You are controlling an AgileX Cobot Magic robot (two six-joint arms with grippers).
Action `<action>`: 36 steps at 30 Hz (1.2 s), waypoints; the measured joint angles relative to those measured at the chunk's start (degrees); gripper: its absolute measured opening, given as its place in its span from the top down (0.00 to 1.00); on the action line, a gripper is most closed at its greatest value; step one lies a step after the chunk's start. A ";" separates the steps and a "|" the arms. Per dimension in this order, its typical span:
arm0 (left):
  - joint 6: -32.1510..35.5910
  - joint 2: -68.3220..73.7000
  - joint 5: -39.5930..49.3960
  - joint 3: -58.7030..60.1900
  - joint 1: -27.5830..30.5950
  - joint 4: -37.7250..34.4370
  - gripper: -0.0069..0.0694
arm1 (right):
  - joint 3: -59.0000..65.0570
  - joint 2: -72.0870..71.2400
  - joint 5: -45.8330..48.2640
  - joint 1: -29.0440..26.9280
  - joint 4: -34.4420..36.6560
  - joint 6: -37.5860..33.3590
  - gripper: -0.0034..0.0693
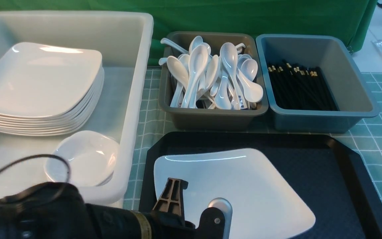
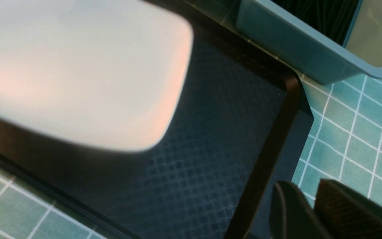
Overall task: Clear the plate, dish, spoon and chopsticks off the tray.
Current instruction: Use the left arm to put the plate into the large storage box on the left
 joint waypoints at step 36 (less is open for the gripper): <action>-29.22 -12.62 24.36 -15.89 18.83 38.74 0.87 | -5.98 3.98 -21.65 0.00 1.77 6.36 0.93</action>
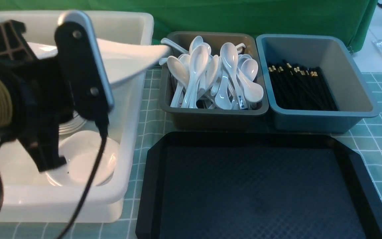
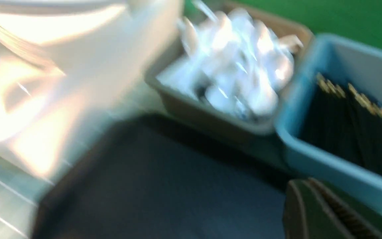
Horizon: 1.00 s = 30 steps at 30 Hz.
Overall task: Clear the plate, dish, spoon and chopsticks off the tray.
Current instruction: Use the left arm to put the plate into the large storage box on the left
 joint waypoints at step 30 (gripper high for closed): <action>-8.20 30.73 -22.38 -0.47 28.03 6.72 0.88 | -0.11 2.86 -4.94 0.00 4.99 -6.65 0.93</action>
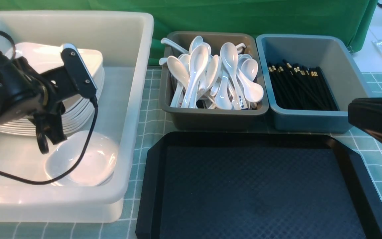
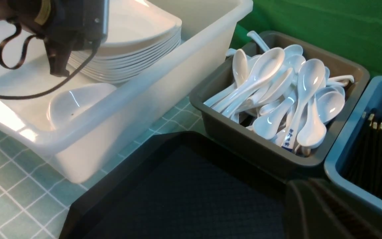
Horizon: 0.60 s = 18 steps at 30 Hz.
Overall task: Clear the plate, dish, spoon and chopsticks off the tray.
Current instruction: Use the left arm to put the plate into the large storage box on the left
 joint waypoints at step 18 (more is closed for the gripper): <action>-3.55 -1.51 0.41 0.00 -0.12 -6.04 0.20 | 0.00 0.00 5.06 0.00 4.22 -2.25 0.93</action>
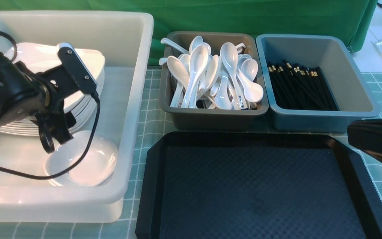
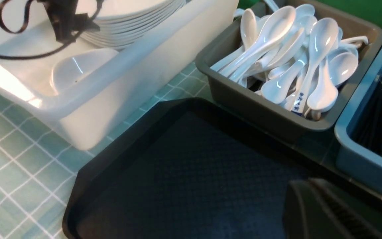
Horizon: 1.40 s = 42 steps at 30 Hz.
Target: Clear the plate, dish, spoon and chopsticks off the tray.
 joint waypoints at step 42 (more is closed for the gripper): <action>25.57 -73.52 -18.91 37.92 -6.93 -58.07 0.89 | 0.00 0.00 7.11 0.00 0.61 2.55 0.90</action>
